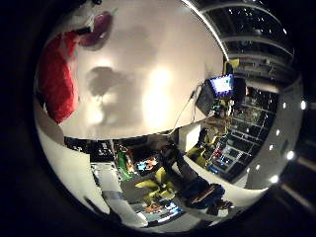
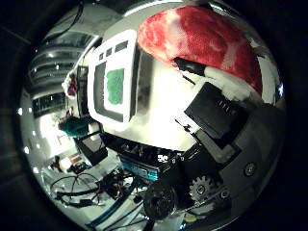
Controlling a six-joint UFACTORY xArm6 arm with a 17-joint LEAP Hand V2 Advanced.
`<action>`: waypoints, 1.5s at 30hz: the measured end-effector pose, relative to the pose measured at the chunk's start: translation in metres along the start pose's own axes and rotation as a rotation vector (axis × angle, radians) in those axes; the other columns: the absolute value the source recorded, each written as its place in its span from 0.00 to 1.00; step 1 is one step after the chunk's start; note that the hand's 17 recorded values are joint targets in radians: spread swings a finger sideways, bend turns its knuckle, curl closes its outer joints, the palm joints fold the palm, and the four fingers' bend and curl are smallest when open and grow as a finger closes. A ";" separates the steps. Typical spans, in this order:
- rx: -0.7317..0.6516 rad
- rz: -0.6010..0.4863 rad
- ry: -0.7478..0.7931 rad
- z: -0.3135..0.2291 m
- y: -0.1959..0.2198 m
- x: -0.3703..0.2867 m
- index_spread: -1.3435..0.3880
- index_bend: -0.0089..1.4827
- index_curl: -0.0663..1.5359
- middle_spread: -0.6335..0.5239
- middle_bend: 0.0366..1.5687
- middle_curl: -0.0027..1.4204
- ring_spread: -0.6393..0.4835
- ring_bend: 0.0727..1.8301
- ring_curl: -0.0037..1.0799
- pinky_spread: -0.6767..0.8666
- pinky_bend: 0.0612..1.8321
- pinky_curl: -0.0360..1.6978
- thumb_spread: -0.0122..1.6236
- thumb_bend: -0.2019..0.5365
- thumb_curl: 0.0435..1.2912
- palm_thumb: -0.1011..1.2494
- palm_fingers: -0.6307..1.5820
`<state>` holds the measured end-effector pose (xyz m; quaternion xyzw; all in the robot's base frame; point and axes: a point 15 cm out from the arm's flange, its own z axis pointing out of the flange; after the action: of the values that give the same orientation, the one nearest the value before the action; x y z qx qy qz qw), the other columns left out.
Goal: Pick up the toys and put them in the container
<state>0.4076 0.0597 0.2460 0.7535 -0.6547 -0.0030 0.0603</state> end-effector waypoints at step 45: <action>0.065 -0.064 -0.058 0.000 0.011 0.013 0.56 0.12 0.22 0.62 0.13 0.23 0.75 0.13 0.22 0.74 0.28 0.16 0.61 0.24 0.23 0.59 0.33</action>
<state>0.3990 0.0458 0.2484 0.7754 -0.6313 -0.0053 0.0165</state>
